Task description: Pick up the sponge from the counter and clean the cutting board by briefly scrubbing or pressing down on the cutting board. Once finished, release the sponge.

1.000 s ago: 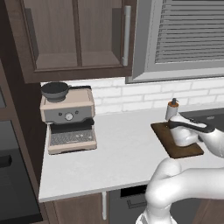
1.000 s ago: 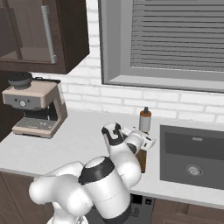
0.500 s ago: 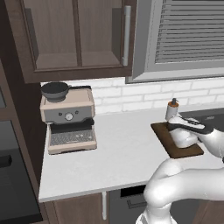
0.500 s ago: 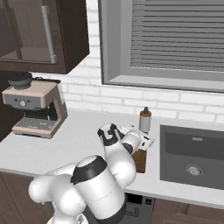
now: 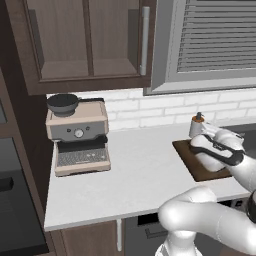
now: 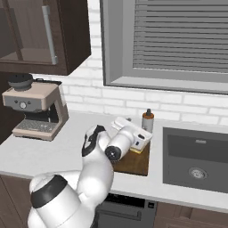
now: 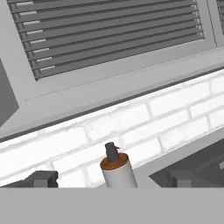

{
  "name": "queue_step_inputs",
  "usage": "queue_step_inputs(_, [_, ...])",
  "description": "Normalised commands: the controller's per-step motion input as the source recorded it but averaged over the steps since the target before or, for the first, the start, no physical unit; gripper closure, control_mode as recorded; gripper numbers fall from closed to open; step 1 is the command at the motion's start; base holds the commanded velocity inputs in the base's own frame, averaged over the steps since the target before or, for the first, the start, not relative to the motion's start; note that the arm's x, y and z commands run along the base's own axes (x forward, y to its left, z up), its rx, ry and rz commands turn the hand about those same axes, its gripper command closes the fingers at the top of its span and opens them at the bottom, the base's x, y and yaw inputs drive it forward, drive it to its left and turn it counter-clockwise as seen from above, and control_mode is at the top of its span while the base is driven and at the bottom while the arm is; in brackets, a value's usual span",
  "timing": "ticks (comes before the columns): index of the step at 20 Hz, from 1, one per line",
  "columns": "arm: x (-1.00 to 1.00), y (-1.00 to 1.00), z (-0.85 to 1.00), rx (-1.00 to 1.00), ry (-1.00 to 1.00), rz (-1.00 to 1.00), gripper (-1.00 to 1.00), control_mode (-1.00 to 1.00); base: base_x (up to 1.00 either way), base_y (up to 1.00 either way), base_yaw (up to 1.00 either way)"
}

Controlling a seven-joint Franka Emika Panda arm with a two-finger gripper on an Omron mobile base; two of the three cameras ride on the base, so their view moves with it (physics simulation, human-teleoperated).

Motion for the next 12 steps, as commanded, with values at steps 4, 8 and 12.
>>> queue_step_inputs(4, [-0.3,-0.32,1.0,0.01,-0.09,0.0,-1.0,-1.0,0.0,0.0,0.0])
queue_step_inputs(8, [-0.48,-0.15,1.0,0.0,0.0,0.01,-1.0,-1.0,0.0,0.0,0.0])
queue_step_inputs(12, [-0.88,-0.01,1.0,0.0,0.12,0.05,-1.0,-1.0,0.0,0.0,0.0])
